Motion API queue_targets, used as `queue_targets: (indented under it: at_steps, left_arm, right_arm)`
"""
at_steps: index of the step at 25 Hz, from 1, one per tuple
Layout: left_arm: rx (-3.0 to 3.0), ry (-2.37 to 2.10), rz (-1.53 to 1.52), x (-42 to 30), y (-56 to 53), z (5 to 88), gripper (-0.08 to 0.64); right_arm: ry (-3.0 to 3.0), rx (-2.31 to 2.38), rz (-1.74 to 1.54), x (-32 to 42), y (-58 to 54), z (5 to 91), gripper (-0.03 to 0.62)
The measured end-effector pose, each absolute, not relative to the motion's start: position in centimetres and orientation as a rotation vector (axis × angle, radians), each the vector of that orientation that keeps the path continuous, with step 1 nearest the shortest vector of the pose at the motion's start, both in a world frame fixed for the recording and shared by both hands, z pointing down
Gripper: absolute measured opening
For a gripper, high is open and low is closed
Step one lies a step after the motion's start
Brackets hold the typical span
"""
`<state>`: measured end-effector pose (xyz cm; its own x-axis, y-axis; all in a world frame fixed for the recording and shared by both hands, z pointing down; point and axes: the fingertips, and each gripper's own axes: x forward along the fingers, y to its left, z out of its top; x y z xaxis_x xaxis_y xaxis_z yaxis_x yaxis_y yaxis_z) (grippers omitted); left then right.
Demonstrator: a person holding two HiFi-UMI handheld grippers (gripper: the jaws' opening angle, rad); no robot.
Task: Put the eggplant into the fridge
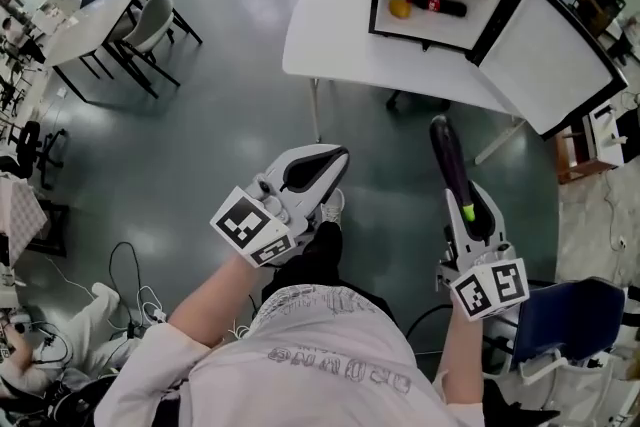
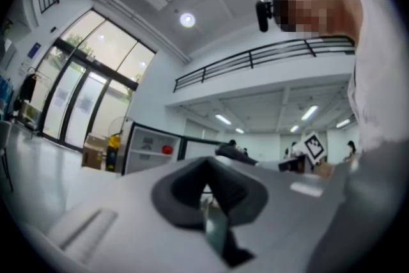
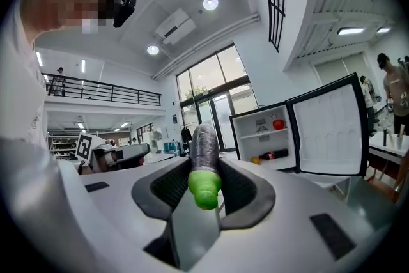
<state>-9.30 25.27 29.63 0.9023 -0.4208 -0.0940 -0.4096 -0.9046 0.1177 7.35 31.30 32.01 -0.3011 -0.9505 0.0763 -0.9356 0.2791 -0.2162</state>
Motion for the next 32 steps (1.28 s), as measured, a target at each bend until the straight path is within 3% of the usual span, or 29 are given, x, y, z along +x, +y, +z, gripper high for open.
queue_targets:
  at_steps: [32]
  left_arm:
    - [2.978, -0.533, -0.061, -5.3, -9.9, 30.6, 0.008]
  right_arm:
    - [2.402, -1.933, -0.411, 10.6, -3.3, 32.2, 0.141]
